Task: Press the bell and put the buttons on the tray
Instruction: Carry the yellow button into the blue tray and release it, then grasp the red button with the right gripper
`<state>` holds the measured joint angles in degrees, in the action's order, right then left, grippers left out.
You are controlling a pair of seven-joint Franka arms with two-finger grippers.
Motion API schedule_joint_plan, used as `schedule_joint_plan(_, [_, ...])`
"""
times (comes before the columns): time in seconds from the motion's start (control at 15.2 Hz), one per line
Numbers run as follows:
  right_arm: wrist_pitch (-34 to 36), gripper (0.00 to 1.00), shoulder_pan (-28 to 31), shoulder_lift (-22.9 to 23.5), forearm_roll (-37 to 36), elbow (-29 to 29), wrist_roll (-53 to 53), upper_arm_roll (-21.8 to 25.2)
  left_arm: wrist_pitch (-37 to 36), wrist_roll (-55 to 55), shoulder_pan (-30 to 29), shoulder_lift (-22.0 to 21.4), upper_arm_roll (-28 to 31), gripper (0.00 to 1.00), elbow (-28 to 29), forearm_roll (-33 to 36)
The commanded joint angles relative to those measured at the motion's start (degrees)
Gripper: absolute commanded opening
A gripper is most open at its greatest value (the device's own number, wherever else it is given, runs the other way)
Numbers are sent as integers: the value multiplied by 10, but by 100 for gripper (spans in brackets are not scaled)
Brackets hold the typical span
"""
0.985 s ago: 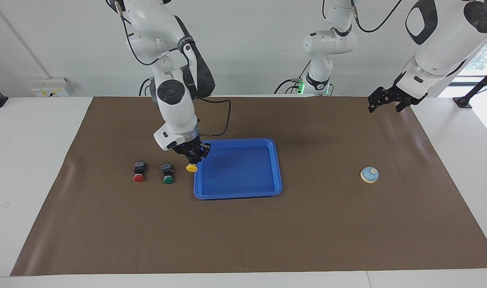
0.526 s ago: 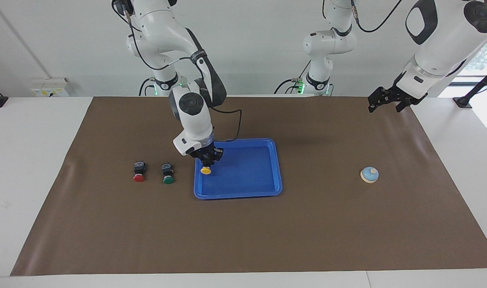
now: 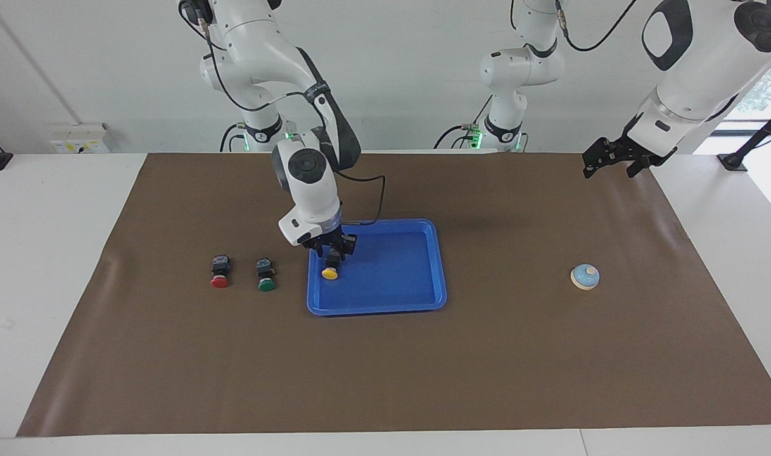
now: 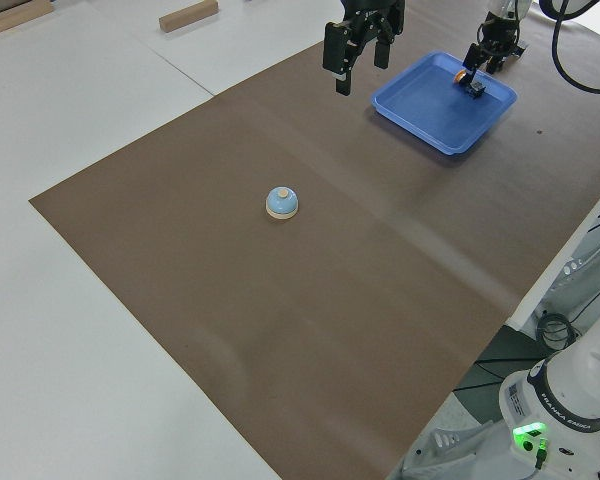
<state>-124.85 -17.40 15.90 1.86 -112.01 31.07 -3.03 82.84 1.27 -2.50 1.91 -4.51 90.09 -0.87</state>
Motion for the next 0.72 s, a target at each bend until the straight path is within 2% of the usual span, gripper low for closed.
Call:
schedule_joint_plan(0.0, [49,100,90,-34,8,11,-120,-3,-7,-6,2,-2,2,100,-6,7])
schedule_joint_plan(0.2, [45,100,161,-36,7,7,-224,-1,-8,-6,2,-2,2,100,-6,7])
schedule_joint_plan(0.39, [7,100,220,-36,-1,-18,-302,0,-8,-7,2,-2,2,100,-6,7])
schedule_joint_plan(0.66, [-45,100,224,-36,-1,-64,-316,0,-8,-6,1,-2,2,100,-6,7])
